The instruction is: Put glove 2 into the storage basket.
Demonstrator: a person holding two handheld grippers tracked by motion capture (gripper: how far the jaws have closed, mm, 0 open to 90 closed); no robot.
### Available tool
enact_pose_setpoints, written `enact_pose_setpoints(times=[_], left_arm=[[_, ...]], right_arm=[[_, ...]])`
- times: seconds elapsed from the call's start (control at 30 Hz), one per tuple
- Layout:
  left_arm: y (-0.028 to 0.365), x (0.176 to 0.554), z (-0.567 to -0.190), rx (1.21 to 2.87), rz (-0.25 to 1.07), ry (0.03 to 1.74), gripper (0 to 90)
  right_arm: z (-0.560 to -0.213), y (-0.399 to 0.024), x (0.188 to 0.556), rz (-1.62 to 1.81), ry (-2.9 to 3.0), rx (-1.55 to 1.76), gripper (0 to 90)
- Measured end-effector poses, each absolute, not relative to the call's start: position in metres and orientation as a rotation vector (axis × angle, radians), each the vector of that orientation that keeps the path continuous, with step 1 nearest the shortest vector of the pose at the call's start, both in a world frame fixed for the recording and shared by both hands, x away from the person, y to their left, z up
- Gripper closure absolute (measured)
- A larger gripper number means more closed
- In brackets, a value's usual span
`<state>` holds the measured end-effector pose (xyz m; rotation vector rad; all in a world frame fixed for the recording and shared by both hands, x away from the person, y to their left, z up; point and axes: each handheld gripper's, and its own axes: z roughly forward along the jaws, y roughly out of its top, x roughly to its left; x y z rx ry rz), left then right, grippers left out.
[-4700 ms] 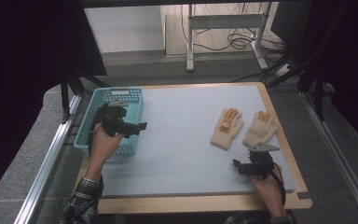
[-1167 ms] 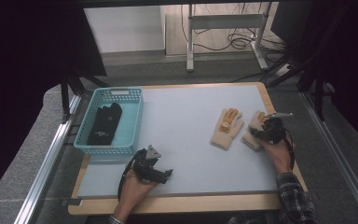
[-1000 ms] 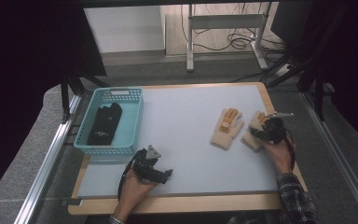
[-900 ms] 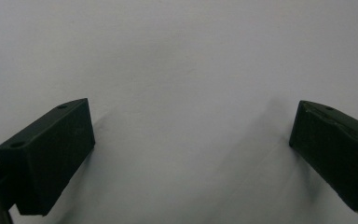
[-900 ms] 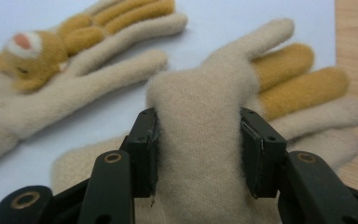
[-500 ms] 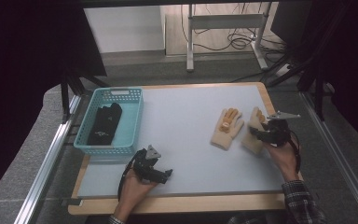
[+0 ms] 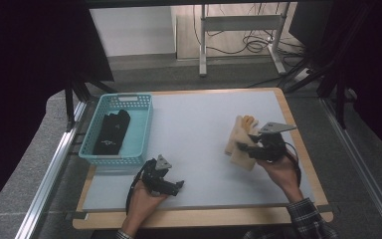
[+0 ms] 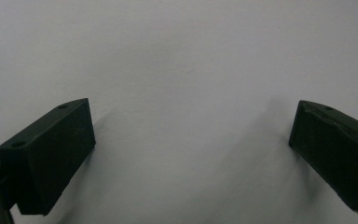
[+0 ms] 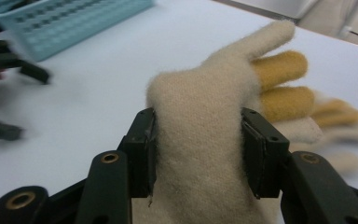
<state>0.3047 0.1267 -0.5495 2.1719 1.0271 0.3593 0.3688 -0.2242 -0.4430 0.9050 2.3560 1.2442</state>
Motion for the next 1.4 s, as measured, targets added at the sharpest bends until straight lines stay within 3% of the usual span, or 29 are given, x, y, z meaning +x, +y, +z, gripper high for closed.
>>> enact_pose_setpoints(times=[0.4,0.57,0.73,1.4], left_arm=[[0.127,0.305,-0.549,2.177,0.359,1.023,0.3],[0.127,0.305,-0.549,2.178,0.359,1.023,0.3],[0.127,0.305,-0.549,2.181,0.359,1.021,0.3],[0.127,0.305,-0.549,2.181,0.356,1.023,0.3]], right_arm=[[-0.492,-0.142,0.362,1.184,2.566,0.737,48.6],[-0.506,-0.133,0.36,1.223,2.604,0.773,35.3],[-0.493,-0.146,0.367,1.266,2.53,0.82,31.1],[-0.499,-0.231,0.423,1.008,2.259,1.138,35.3]])
